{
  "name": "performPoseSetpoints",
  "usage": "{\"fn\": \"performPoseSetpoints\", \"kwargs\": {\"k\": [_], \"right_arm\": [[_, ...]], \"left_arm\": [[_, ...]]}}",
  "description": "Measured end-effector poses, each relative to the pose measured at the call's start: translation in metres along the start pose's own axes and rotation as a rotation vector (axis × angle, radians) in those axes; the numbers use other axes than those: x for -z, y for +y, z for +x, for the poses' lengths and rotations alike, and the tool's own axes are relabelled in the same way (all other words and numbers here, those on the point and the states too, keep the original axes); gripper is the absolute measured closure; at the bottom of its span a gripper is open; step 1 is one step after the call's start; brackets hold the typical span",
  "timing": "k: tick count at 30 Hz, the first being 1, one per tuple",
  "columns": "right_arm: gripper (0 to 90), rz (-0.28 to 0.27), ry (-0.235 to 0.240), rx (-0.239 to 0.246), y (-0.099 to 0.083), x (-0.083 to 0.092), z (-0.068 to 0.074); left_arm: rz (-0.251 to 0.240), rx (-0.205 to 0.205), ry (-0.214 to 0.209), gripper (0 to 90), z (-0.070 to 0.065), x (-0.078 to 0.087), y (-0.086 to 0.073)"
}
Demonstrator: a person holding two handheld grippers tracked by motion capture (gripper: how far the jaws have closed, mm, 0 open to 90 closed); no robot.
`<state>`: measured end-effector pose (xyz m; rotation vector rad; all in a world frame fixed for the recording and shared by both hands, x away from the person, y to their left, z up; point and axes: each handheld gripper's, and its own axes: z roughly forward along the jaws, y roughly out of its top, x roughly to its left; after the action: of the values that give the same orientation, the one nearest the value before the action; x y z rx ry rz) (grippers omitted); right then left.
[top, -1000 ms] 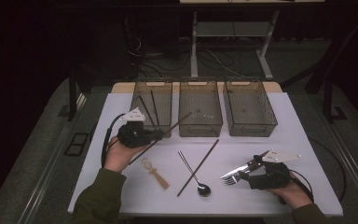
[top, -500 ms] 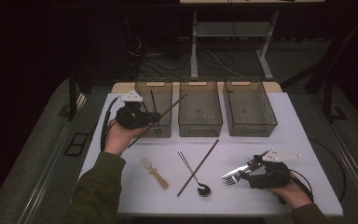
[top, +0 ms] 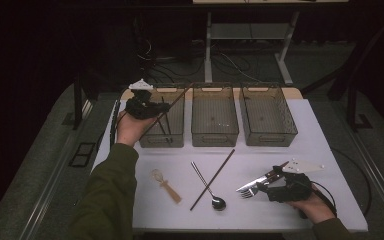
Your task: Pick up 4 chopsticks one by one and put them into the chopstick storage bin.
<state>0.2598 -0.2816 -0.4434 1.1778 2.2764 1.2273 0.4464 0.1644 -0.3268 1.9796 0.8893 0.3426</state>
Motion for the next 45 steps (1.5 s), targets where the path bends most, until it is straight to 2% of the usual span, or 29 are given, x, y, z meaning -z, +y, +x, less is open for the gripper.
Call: {"fn": "performPoseSetpoints", "kwargs": {"k": [2,4,5,6,10,15,17,19,23,27,28,30,33,36,38,41,45], "right_arm": [[12.2,0.0,0.002,-0.002,0.0,0.0,0.0],[12.2,-0.001,0.007,-0.005,0.0,0.0,-0.001],[12.2,-0.001,0.008,-0.009,0.0,0.0,-0.001],[12.2,-0.002,0.009,-0.008,0.0,0.0,-0.001],[12.2,-0.008,0.013,-0.013,0.0,0.001,0.0],[12.2,-0.009,0.015,-0.014,0.001,0.001,0.0],[12.2,-0.008,0.016,-0.014,0.0,0.001,0.0],[12.2,-0.009,0.016,-0.016,0.0,0.001,0.0],[12.3,-0.006,0.017,-0.011,0.0,0.001,-0.001],[12.3,-0.008,0.014,-0.013,0.0,0.001,-0.001],[12.2,-0.007,0.014,-0.016,0.0,0.001,0.0],[12.2,-0.006,0.013,-0.019,0.0,0.001,-0.001],[12.2,-0.006,0.014,-0.016,0.0,0.0,-0.001],[12.2,-0.007,0.015,-0.013,0.0,0.0,-0.001],[12.2,-0.004,0.014,-0.015,0.0,0.0,-0.001],[12.2,-0.001,0.009,-0.017,0.0,0.0,-0.001],[12.2,-0.001,0.008,-0.01,0.0,-0.001,0.0]], "left_arm": [[-0.008,-0.004,0.021,84.7,0.005,-0.004,0.001],[-0.019,0.01,0.042,84.7,0.011,-0.008,0.001],[-0.01,-0.002,0.058,84.7,0.013,-0.01,0.001],[-0.011,0.006,0.072,84.7,0.015,-0.014,0.001],[0.006,-0.008,0.104,84.7,0.024,-0.022,-0.003],[0.015,0.021,0.12,84.7,0.034,-0.031,-0.01],[0.021,0.013,0.136,84.6,0.037,-0.034,-0.011],[0.012,0.031,0.133,84.6,0.04,-0.036,-0.013],[0.029,0.034,0.14,84.6,0.042,-0.041,-0.017],[0.052,0.055,0.15,84.0,0.045,-0.045,-0.021],[0.058,0.054,0.157,83.3,0.045,-0.045,-0.022],[0.053,0.052,0.179,71.0,0.045,-0.043,-0.023],[0.037,0.061,0.183,63.6,0.044,-0.039,-0.022],[0.023,0.051,0.184,57.3,0.04,-0.033,-0.021],[0.02,0.046,0.169,52.5,0.037,-0.028,-0.019],[0.004,0.044,0.132,50.1,0.029,-0.02,-0.017],[-0.001,0.017,0.099,46.1,0.016,-0.011,-0.014]]}}
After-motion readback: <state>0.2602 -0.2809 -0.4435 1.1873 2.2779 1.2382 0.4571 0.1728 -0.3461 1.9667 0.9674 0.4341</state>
